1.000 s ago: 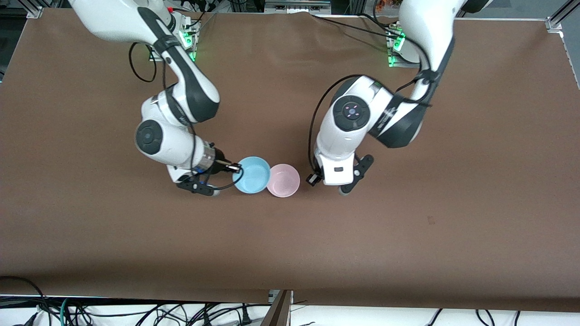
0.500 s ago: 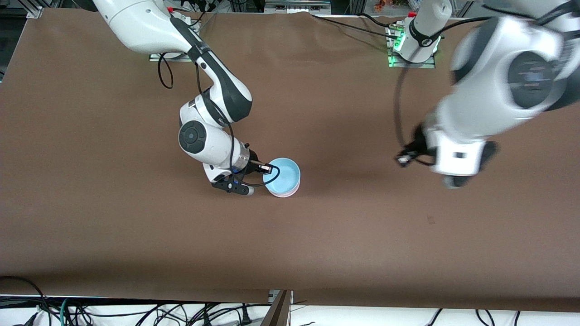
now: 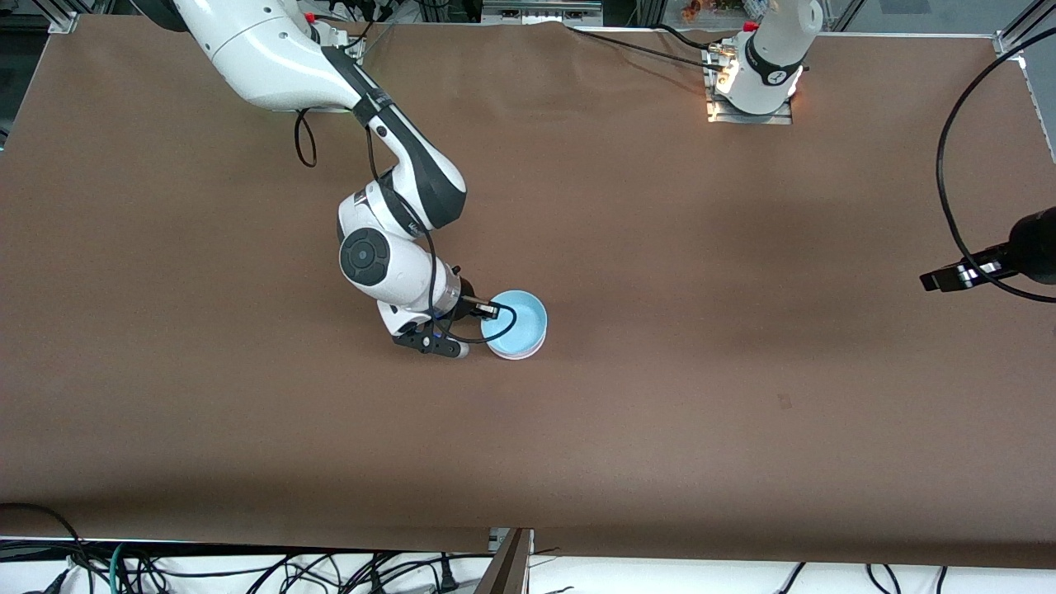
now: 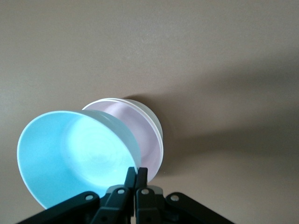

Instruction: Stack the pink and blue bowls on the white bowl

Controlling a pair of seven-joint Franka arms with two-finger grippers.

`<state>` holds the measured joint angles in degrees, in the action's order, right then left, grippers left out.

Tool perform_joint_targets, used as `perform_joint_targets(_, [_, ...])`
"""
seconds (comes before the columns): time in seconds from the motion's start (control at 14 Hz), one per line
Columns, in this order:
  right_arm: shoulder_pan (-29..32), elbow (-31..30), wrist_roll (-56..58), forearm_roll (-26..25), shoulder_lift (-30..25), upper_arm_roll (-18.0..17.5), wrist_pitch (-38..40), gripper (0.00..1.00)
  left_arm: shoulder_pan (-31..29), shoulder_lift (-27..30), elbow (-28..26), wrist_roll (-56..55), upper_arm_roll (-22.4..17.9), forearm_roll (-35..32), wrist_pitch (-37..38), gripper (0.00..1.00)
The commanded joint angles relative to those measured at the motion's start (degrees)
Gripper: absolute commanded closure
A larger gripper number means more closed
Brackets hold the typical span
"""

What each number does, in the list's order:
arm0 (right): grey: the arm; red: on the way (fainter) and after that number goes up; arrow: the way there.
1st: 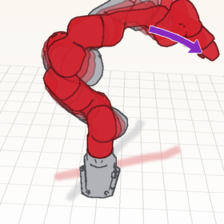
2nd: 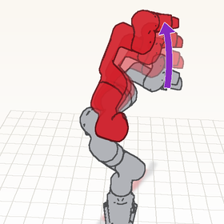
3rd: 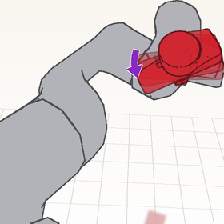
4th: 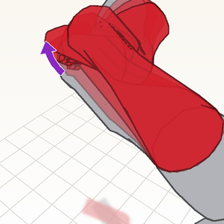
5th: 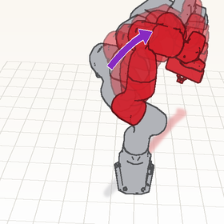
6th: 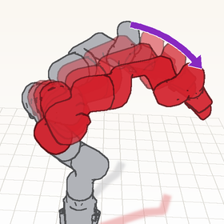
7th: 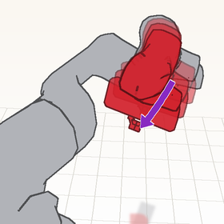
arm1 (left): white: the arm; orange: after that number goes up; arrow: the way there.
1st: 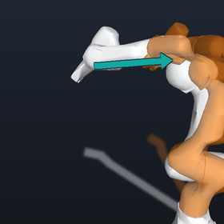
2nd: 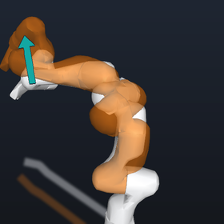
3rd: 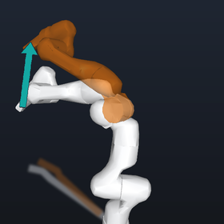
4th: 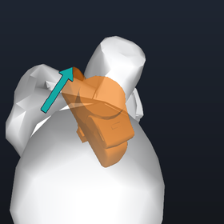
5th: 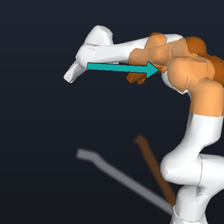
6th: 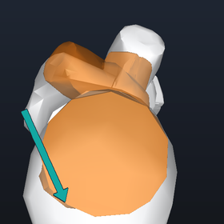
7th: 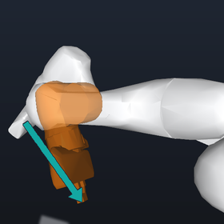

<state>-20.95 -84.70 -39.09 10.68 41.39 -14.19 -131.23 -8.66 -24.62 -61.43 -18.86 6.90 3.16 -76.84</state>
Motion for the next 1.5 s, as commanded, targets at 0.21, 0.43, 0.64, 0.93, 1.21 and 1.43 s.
perform_joint_targets(0.21, [-0.9, 1.6, -0.9, -2.5, 2.3, 0.3, 0.1, 1.00, 6.8, 11.9, -21.4, 2.2, -1.6, -4.6, -13.2, 0.60])
perform_joint_targets(0.43, [-0.9, 1.6, -0.6, -2.5, 2.4, 0.3, 0.1, 1.00, 10.5, 13.8, -23.9, 2.4, -4.2, -5.1, -15.3, 0.54])
perform_joint_targets(0.64, [-0.9, 1.6, -0.7, -2.6, 2.7, 0.4, 0.1, 1.00, 11.0, 22.2, -37.5, 8.2, -4.3, -4.9, -22.8, 0.50])
perform_joint_targets(0.93, [-0.9, 1.6, -0.8, -3.4, 3.1, 0.3, 0.1, 1.00, 9.9, 24.6, -43.0, 9.1, -3.7, -4.5, -26.6, 0.34])
perform_joint_targets(1.21, [-0.9, 1.6, -1.1, -3.2, 3.3, 0.3, 0.1, 0.87, 9.8, 22.1, -38.6, 11.7, -3.9, -4.5, -26.3, 0.00])
perform_joint_targets(1.43, [-0.6, 1.9, -0.8, -3.1, 2.8, 0.4, 0.4, 0.00, 10.7, 20.2, -36.0, 13.0, -3.7, -4.9, -26.3, 0.00])
